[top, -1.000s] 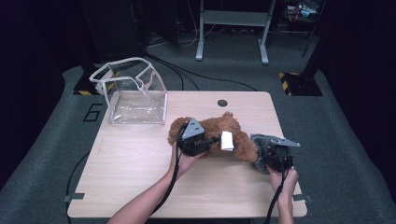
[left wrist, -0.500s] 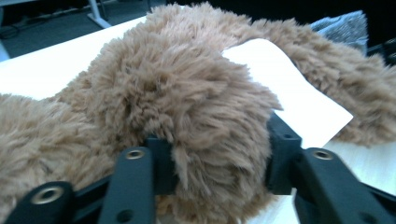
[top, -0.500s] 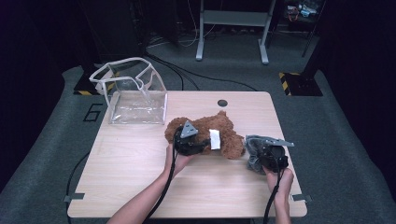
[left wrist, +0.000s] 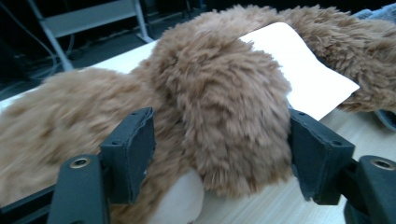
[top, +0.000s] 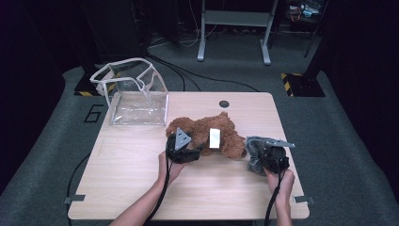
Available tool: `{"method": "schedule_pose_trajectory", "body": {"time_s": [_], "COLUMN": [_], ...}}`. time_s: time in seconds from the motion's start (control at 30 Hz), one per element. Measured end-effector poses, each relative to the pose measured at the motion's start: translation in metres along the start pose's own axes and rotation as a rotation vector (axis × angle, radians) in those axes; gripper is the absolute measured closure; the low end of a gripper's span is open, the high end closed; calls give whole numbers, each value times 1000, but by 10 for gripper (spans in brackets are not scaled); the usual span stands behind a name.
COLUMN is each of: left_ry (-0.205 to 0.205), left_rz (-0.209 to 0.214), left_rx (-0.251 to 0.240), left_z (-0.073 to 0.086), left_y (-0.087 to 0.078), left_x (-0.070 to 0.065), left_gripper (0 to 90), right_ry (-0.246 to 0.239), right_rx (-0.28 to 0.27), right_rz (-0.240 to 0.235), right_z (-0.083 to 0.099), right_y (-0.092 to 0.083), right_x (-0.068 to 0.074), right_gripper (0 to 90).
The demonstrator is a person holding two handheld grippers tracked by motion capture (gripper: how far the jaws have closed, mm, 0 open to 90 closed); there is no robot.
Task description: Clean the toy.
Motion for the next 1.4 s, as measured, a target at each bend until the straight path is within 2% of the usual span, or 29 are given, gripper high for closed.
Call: {"method": "schedule_pose_trajectory", "body": {"time_s": [0.07, 0.17, 0.37, 0.53, 0.57, 0.67, 0.8, 0.93, 1.03, 1.17, 1.27, 1.33, 1.4], "left_ry": [-2, -6, -33, -33, -36, -53, -66, -49, -40, -41, -47, -47, -43], "left_rz": [-35, -70, -151, -170, -173, -183, -208, -229, -259, -303, -328, -327, -330], "left_rx": [-17, -4, 13, 33, 35, 38, 50, 74, 85, 111, 100, 97, 99], "left_z": [3, 11, 21, 19, 18, 10, -2, -8, -10, -3, -2, -3, -2], "left_y": [-5, -7, 1, 15, 18, 26, 38, 53, 60, 65, 65, 66, 68], "left_x": [4, 10, 25, 33, 35, 41, 53, 58, 60, 67, 71, 70, 70], "left_gripper": [248, 223, 195, 197, 200, 204, 208, 214, 215, 327, 315, 274, 279], "right_ry": [-12, -2, -10, -2, -15, -1, -7, -8, -13, -14, -8, -13, -12], "right_rx": [5, 3, 1, 3, 5, 5, 2, 4, 1, 4, 0, 3, 3], "right_rz": [1, 1, -1, -4, -3, -3, -4, -3, -7, -6, -8, -10, -10], "right_z": [0, 0, -1, -2, -2, -2, -2, -1, -1, -1, -1, -1, 0], "right_y": [-1, -1, 0, 1, 1, 0, -1, -3, -3, -5, -5, -6, -6], "right_x": [0, 0, 1, 4, 3, 3, 2, 1, 2, 2, 2, 2, 2], "right_gripper": [763, 762, 762, 762, 762, 761, 761, 761, 761, 761, 761, 761, 761]}}
Point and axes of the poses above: each handheld gripper's, and its own axes: y roughly forward along the jaws, z roughly out of its underside, x roughly to its left, the point moved 7 cm from there along y, roughly forward along the jaws, and after that the axes turned 5 degrees about -y, right-handed, at the moved point
